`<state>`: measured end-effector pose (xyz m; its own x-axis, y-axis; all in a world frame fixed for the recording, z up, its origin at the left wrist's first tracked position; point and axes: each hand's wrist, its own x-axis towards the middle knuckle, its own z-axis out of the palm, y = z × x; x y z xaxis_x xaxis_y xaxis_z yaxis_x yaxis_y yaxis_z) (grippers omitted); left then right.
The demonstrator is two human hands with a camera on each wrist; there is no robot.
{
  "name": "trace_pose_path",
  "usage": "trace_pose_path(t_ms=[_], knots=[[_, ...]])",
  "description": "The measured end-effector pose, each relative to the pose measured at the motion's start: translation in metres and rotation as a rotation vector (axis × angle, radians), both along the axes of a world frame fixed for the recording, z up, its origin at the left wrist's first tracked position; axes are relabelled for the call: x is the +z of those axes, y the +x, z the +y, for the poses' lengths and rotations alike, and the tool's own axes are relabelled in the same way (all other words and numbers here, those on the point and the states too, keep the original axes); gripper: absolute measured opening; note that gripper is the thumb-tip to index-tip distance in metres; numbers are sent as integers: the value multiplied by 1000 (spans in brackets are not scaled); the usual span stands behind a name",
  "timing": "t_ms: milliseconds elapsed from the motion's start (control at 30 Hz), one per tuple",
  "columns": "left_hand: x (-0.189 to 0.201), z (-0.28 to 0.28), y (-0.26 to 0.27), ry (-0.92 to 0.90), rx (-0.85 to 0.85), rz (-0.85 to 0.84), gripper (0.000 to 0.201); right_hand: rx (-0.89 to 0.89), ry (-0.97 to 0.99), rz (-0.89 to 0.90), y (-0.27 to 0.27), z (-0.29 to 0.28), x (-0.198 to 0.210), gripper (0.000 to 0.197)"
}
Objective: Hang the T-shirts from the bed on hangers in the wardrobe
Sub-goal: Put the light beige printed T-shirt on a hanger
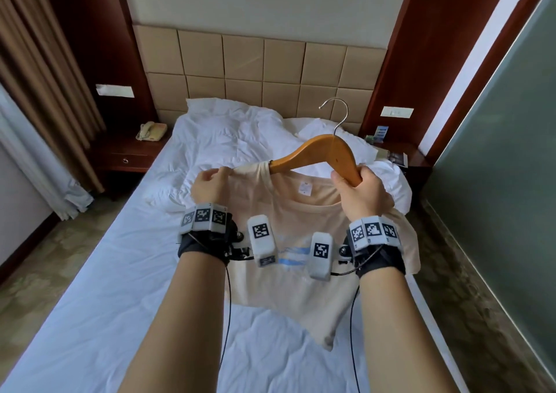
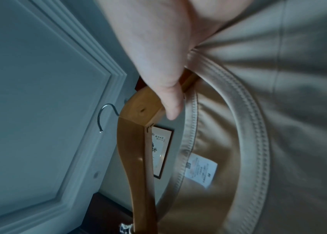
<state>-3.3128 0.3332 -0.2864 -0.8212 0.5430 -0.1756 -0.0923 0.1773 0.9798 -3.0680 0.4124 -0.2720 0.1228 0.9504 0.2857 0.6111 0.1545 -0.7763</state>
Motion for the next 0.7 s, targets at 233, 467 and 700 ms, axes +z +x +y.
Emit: trace_pose_path(t_ms=[233, 467, 700], knots=[[-13, -5, -21, 70, 43, -50, 24, 18, 35, 113, 8, -1, -12, 28], [1, -3, -19, -61, 78, 34, 27, -11, 52, 77, 5, -6, -3, 22], [19, 13, 18, 79, -104, 308, 32, 62, 38, -28, -6, -12, -4, 27]])
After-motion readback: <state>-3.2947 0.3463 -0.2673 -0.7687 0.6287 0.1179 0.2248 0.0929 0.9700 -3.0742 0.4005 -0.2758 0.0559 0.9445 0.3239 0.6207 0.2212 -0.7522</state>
